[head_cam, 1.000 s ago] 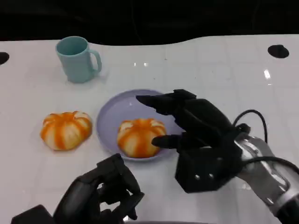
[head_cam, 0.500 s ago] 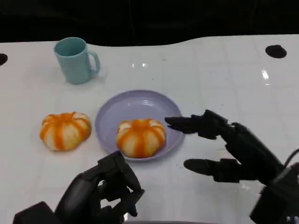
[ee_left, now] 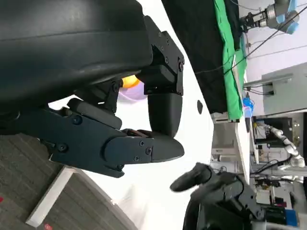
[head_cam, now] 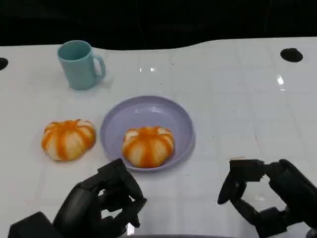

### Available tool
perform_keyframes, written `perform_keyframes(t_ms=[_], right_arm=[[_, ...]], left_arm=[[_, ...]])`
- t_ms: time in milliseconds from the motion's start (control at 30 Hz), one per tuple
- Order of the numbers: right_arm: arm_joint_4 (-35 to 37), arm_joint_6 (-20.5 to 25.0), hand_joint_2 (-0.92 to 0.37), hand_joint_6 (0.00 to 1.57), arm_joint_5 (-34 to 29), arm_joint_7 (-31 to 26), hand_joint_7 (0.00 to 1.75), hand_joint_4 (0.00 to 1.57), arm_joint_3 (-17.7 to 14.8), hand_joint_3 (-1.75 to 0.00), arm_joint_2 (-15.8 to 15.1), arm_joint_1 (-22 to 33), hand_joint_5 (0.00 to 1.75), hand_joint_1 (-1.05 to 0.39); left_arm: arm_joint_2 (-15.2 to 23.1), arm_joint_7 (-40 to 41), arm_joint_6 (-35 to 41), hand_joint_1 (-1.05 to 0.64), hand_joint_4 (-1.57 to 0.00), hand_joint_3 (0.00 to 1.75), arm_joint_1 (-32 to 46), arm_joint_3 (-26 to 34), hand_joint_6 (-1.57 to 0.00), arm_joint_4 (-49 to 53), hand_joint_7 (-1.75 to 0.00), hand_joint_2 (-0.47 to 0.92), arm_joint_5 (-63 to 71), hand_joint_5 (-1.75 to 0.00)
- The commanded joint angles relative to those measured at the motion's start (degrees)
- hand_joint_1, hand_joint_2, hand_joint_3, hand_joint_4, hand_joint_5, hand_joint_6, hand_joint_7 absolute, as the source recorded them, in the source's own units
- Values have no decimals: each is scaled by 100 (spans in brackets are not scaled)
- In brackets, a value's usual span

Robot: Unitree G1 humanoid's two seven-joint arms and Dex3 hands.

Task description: Grasp the bread from the table and place it into the plate.

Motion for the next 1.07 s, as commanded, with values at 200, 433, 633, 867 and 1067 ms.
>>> perform_keyframes(t_ms=[200, 433, 633, 867, 1067], right_arm=[[212, -114, -36, 80, -155, -561, 144, 87, -217, -136, 461, 203, 174, -20], [423, -306, -36, 78, -349, -746, 151, 93, -246, -133, 531, 173, 175, -21], [569, -495, -29, 79, -567, -897, 150, 93, -268, -139, 504, 132, 175, -20], [563, -525, -26, 82, -675, -968, 147, 95, -270, -141, 491, 126, 175, -21], [572, -541, -23, 84, -731, -995, 146, 96, -245, -145, 499, 129, 175, -20]], left_arm=[[125, -111, -99, -56, -68, 40, -64, 123, -47, 139, -174, 92, -72, -175], [119, -105, -17, -55, -69, 39, -52, 118, -48, 88, -175, 92, -117, -175], [125, -131, -193, -54, -69, 39, -72, 110, -48, 174, -175, 92, -82, -175], [150, -145, -127, -54, -69, 39, -32, 131, -48, 111, -175, 92, -153, -175], [168, -150, -200, -55, -69, 39, -24, 147, -48, 148, -175, 92, -123, -175]])
